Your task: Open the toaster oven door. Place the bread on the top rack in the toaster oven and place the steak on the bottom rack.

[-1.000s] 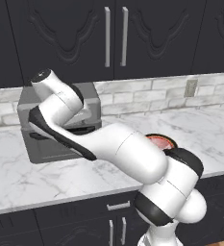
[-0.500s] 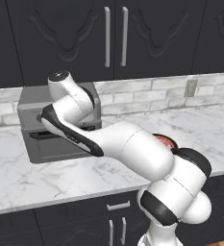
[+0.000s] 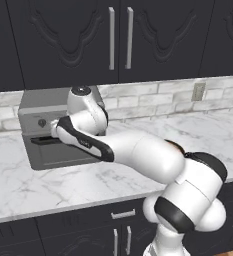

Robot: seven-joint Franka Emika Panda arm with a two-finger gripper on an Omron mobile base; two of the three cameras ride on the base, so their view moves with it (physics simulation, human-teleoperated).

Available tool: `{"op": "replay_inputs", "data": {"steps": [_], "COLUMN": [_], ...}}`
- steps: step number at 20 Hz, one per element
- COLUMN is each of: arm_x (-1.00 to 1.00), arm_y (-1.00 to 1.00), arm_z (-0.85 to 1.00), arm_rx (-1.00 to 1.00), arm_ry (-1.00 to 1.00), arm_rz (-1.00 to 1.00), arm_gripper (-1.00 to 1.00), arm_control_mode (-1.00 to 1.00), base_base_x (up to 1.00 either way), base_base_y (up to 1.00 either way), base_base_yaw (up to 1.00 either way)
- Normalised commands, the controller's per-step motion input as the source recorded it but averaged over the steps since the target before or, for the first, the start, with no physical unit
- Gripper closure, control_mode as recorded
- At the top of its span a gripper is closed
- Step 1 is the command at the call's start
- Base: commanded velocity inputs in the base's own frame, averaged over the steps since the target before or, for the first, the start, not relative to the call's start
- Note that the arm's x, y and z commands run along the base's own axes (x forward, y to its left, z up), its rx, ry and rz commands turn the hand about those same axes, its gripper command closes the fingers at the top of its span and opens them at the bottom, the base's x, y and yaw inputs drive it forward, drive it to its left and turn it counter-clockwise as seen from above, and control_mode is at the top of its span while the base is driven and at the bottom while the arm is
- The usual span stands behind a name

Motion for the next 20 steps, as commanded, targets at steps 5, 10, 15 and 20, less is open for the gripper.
{"op": "replay_inputs", "data": {"steps": [5,10,15,20], "arm_x": [0.20,-0.07,-0.16,0.05], "arm_y": [0.00,0.00,0.03,0.11], "arm_z": [-0.32,-0.05,0.31,0.38], "arm_rx": [0.13,0.05,-0.03,-0.05], "arm_ry": [0.00,0.00,0.04,0.07], "arm_rz": [0.17,0.10,-0.01,-0.05], "arm_gripper": [-1.00,-1.00,-1.00,-1.00], "arm_control_mode": [-1.00,-1.00,-1.00,-1.00], "base_base_x": [0.00,0.00,0.00,0.00], "base_base_y": [0.00,0.00,0.00,0.00], "base_base_yaw": [0.00,0.00,0.00,0.00]}}
